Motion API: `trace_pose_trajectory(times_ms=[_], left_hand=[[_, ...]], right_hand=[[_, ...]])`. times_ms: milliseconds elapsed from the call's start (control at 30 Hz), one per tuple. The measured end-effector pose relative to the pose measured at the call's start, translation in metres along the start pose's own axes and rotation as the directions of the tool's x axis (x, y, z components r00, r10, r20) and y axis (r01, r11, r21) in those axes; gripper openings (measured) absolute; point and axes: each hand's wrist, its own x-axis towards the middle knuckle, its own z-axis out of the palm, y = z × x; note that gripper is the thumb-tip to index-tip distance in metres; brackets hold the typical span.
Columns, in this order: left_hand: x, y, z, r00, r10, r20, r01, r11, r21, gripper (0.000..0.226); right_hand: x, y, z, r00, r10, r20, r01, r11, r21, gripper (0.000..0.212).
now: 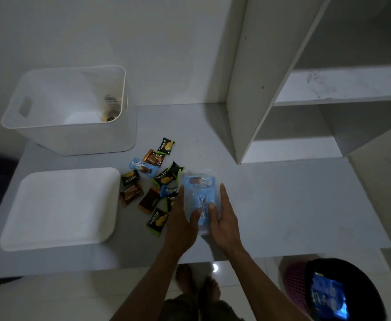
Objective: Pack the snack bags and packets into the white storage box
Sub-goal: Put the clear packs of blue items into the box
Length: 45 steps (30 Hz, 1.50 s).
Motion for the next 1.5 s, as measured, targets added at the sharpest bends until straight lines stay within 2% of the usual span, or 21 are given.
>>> trace_pose_trajectory(times_ms=[200,300,467,667,800,900,1033,1167,1300,1500], left_hand=[[-0.016,0.029,-0.011,0.999,0.013,-0.053,-0.015,0.999,-0.045,0.071],[-0.019,0.038,-0.028,0.997,0.030,-0.078,-0.031,1.000,-0.007,0.079],[-0.005,0.055,-0.077,0.979,0.070,-0.194,-0.072,0.997,-0.005,0.085],[0.025,0.080,-0.176,0.940,0.051,-0.338,-0.088,0.991,-0.096,0.079],[0.065,0.084,-0.266,0.919,0.063,-0.389,-0.136,0.977,-0.163,0.077],[0.112,0.075,-0.336,0.913,0.045,-0.406,-0.117,0.981,-0.154,0.080],[0.176,0.054,-0.421,0.943,0.010,-0.332,-0.079,0.977,-0.197,0.078],[0.234,0.022,-0.466,0.971,-0.068,-0.228,0.023,0.981,-0.193,0.077],[0.268,-0.009,-0.468,0.985,-0.081,-0.154,0.067,0.993,-0.097,0.070],[0.312,-0.062,-0.451,0.974,-0.224,-0.019,0.222,0.973,-0.068,0.073]], right_hand=[[-0.011,-0.016,-0.011,0.998,-0.056,0.003,0.056,0.998,0.027,0.059],[-0.011,-0.040,-0.012,0.995,-0.098,0.021,0.096,0.994,0.046,0.062],[0.000,-0.092,0.007,0.982,-0.181,0.050,0.180,0.983,0.026,0.064],[0.028,-0.186,0.066,0.952,-0.297,0.072,0.294,0.954,0.053,0.062],[0.059,-0.259,0.127,0.927,-0.372,0.053,0.369,0.928,0.056,0.062],[0.088,-0.310,0.182,0.915,-0.399,0.053,0.395,0.916,0.077,0.061],[0.126,-0.354,0.255,0.935,-0.352,0.046,0.346,0.932,0.108,0.062],[0.164,-0.361,0.317,0.967,-0.246,0.063,0.239,0.966,0.100,0.061],[0.193,-0.342,0.352,0.983,-0.164,0.087,0.160,0.986,0.053,0.054],[0.227,-0.309,0.383,0.992,-0.009,0.128,0.013,0.999,-0.033,0.042]])
